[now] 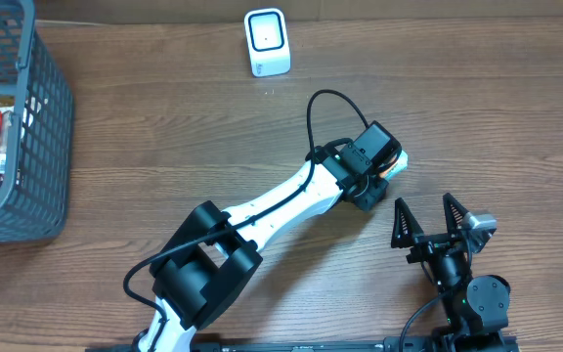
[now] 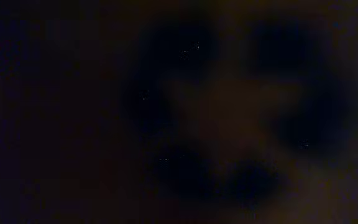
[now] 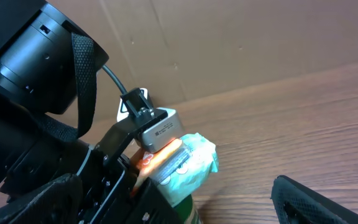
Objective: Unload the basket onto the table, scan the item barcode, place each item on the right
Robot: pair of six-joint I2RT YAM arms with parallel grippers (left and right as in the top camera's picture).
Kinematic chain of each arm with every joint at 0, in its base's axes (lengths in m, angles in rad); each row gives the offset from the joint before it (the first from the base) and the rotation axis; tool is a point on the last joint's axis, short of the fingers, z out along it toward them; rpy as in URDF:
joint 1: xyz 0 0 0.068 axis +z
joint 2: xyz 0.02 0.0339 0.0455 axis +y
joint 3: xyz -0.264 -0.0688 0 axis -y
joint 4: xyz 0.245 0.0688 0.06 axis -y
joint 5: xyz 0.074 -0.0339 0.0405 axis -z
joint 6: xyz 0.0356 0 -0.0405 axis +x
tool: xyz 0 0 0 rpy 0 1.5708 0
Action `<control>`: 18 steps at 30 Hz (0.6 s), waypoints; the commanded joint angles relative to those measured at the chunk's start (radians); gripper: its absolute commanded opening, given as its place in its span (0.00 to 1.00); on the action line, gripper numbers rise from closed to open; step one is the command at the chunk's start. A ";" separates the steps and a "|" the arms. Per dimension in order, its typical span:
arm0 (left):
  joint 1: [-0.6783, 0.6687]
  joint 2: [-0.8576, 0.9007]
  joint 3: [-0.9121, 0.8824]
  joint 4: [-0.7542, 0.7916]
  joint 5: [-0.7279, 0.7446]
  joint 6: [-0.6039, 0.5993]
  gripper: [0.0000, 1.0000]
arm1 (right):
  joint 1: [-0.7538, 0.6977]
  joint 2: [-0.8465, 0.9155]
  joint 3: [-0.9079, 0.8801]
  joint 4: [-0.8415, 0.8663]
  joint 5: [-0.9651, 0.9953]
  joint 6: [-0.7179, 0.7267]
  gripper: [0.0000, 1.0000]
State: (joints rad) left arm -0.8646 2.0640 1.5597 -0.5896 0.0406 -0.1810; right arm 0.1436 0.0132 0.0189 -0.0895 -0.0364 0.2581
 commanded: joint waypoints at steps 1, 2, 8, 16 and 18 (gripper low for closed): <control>-0.014 -0.009 0.012 0.010 0.011 0.010 0.57 | -0.008 -0.006 -0.011 0.006 0.012 0.001 1.00; -0.014 -0.009 0.012 0.010 0.012 0.010 0.59 | -0.008 -0.006 -0.011 0.006 0.012 0.001 1.00; -0.014 -0.009 0.012 0.007 0.012 0.009 0.83 | -0.008 -0.006 -0.011 0.006 0.012 0.001 1.00; 0.001 -0.098 0.058 0.011 -0.006 0.009 0.95 | -0.008 -0.006 -0.011 0.006 0.012 0.001 1.00; 0.001 -0.159 0.061 0.011 -0.007 0.009 0.95 | -0.008 -0.006 -0.011 0.006 0.012 0.001 1.00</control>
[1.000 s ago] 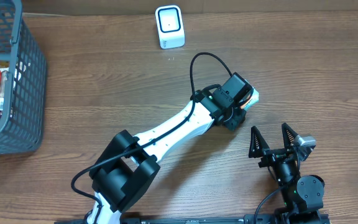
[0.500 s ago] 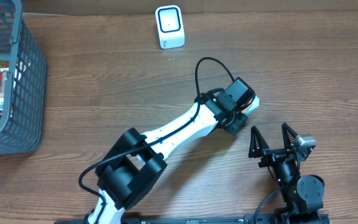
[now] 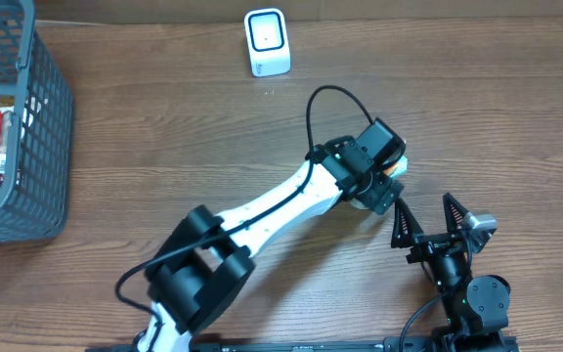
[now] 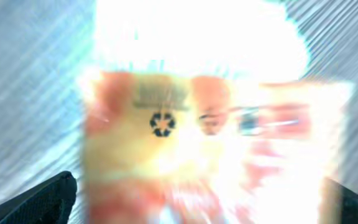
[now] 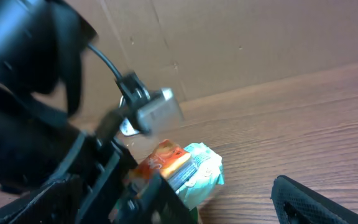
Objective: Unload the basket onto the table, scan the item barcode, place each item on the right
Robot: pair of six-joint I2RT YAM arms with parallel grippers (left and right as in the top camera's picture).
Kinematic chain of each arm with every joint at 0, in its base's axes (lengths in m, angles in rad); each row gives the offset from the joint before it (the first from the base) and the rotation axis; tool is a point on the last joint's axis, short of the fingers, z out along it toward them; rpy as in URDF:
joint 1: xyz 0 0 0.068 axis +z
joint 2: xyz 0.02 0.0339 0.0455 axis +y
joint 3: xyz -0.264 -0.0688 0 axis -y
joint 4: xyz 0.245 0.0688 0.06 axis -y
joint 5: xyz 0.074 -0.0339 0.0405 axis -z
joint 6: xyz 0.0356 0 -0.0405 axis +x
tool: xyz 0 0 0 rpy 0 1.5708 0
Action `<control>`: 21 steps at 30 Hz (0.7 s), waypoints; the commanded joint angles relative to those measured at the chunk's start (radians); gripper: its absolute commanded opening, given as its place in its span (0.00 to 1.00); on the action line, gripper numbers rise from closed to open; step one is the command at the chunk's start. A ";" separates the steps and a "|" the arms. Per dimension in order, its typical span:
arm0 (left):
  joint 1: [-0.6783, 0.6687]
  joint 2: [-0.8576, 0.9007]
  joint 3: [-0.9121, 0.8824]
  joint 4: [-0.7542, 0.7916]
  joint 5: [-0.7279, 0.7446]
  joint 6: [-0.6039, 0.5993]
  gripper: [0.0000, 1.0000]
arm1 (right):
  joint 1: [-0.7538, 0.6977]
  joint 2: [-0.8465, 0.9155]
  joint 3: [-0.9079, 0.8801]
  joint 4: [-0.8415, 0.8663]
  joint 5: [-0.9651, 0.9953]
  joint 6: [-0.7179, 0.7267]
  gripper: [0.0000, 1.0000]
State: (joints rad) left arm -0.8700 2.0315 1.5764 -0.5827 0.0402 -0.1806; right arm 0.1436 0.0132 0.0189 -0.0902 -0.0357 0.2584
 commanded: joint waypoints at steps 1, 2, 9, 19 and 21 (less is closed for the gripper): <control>0.006 -0.146 0.044 0.004 -0.006 0.009 0.95 | -0.008 -0.006 -0.011 0.006 0.011 0.000 1.00; 0.006 -0.161 0.044 0.004 -0.007 0.009 0.95 | -0.008 -0.006 -0.011 0.007 0.011 0.000 1.00; 0.005 -0.156 0.043 -0.015 -0.006 0.009 0.87 | -0.008 -0.006 -0.011 0.007 0.011 0.000 1.00; 0.006 -0.067 0.042 -0.022 -0.007 0.009 0.52 | -0.008 -0.006 -0.011 0.007 0.011 0.000 1.00; 0.006 -0.064 0.042 -0.021 -0.009 0.009 0.42 | -0.008 -0.006 -0.011 0.007 0.011 0.000 1.00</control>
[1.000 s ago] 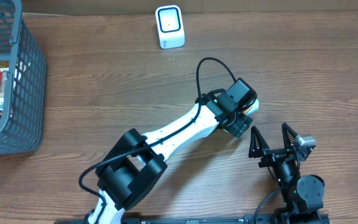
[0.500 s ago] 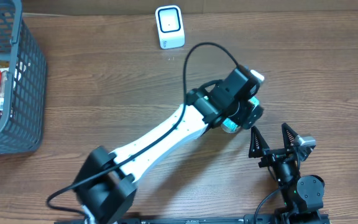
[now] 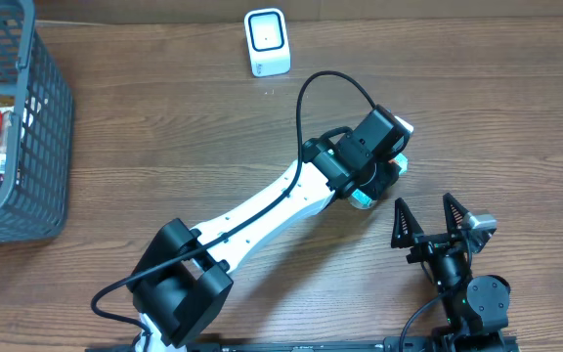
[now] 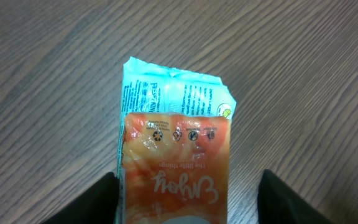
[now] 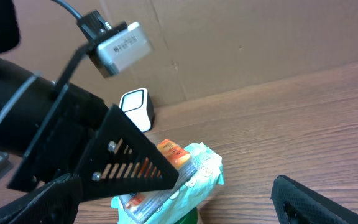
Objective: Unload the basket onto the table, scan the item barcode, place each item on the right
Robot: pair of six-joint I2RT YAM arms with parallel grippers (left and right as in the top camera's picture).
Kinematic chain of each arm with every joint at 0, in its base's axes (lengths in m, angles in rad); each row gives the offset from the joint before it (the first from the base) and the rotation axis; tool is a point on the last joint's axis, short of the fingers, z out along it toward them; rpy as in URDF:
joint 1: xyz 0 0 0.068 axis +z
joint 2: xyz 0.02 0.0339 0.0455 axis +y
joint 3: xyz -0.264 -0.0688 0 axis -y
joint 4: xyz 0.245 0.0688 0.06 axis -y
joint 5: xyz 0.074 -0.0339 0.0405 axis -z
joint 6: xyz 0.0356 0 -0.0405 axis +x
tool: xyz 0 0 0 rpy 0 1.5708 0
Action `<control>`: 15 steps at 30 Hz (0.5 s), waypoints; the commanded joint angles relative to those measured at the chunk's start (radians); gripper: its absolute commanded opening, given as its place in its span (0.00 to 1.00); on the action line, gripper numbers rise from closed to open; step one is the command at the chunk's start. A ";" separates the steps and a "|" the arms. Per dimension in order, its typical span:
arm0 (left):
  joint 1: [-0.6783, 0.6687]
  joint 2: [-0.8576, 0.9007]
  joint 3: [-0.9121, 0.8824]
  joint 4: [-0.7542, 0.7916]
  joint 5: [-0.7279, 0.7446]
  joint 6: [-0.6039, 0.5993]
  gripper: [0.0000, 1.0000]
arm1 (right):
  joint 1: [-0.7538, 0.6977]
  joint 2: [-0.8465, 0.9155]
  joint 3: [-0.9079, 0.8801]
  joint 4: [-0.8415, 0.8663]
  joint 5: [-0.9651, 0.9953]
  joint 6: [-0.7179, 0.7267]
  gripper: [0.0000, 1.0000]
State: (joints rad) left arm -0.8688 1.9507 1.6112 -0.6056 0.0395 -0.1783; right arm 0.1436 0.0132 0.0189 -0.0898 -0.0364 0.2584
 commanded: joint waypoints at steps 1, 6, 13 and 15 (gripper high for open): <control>0.006 0.017 0.007 0.003 -0.017 0.007 0.36 | -0.008 -0.006 -0.011 0.006 0.012 0.000 1.00; 0.009 0.018 0.007 0.001 -0.047 0.006 0.37 | -0.008 -0.006 -0.011 0.006 0.012 0.000 1.00; 0.004 0.019 0.005 -0.018 -0.045 0.006 0.50 | -0.008 -0.006 -0.011 0.006 0.012 0.000 1.00; 0.005 0.019 -0.005 -0.013 -0.043 0.006 0.50 | -0.008 -0.006 -0.011 0.006 0.012 0.000 1.00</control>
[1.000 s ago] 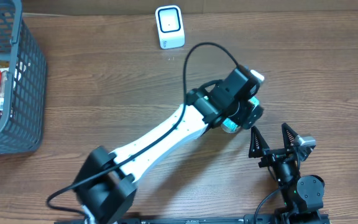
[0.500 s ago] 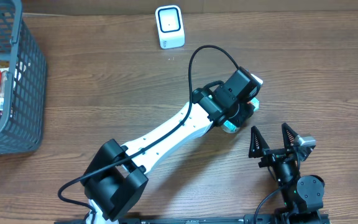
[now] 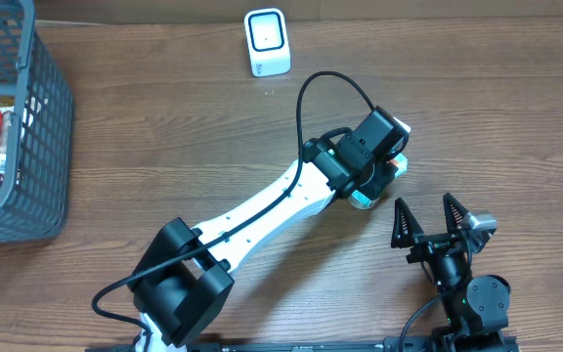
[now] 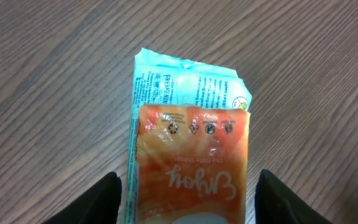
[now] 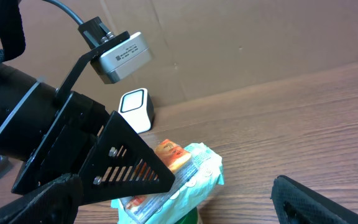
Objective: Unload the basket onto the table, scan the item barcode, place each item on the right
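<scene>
The item is an orange packet (image 4: pixel 191 155) lying on a teal packet (image 4: pixel 185 84), flat on the wooden table near the right middle (image 3: pixel 400 164). My left gripper (image 4: pixel 188 186) hangs straight over it, open, one black finger (image 4: pixel 104 199) on each side with small gaps to the packet's edges. The white barcode scanner (image 3: pixel 266 42) stands at the table's far edge, also visible as a white scanner (image 5: pixel 135 111) behind the packets. My right gripper (image 3: pixel 424 207) sits open just in front of and to the right of the item, holding nothing.
A grey mesh basket (image 3: pixel 37 147) holding several small goods occupies the far left. A green round thing (image 5: pixel 190 218) shows under the near end of the packets. A brown cardboard wall (image 5: pixel 260 37) backs the table.
In the left wrist view the packets sit slightly further right and lower than before. The left gripper stays open above them. The right arm is unchanged.
At first the left wrist view was black, the gripper low on the item. Then that view was a bright blur of the orange packet close up. After that the gripper stood higher, open over the packets, as it does now.
</scene>
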Robot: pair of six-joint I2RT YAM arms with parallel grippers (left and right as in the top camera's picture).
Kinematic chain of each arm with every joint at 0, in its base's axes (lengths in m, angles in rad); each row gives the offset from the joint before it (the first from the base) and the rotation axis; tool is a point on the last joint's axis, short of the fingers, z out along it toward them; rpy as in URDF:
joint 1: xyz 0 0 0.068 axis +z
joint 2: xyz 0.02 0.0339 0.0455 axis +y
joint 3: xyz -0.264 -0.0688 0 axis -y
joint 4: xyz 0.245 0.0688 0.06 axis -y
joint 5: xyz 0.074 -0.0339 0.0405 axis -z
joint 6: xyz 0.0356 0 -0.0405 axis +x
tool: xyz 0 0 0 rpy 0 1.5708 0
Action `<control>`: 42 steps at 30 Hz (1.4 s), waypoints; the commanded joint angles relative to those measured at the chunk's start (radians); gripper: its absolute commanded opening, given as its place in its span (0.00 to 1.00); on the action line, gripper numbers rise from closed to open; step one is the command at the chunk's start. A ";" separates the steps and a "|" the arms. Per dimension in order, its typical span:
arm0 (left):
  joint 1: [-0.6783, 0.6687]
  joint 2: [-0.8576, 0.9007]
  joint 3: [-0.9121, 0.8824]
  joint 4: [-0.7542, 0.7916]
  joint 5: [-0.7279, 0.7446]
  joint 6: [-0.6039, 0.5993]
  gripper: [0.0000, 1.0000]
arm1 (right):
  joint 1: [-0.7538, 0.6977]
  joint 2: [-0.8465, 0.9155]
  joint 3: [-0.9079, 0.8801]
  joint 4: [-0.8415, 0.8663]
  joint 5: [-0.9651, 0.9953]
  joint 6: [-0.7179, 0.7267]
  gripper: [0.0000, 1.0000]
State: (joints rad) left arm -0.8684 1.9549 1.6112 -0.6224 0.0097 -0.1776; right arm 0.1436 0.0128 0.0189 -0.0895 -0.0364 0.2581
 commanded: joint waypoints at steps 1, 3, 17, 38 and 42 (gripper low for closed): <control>0.004 0.015 -0.014 0.011 -0.013 0.005 0.50 | -0.008 -0.006 -0.011 0.006 0.012 0.001 1.00; 0.004 0.017 -0.031 0.022 -0.014 0.005 0.47 | -0.008 -0.006 -0.011 0.006 0.012 0.001 1.00; 0.004 0.020 -0.040 0.021 -0.014 0.005 0.46 | -0.008 -0.006 -0.011 0.006 0.012 0.001 1.00; 0.020 -0.043 -0.004 0.058 -0.021 0.005 0.24 | -0.008 -0.006 -0.011 0.006 0.012 0.001 1.00; 0.072 -0.096 -0.004 0.020 -0.022 -0.011 0.23 | -0.008 -0.006 -0.011 0.006 0.012 0.001 1.00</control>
State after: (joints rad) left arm -0.8444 1.9381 1.5738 -0.5766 0.0029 -0.1776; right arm 0.1436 0.0132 0.0189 -0.0898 -0.0360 0.2581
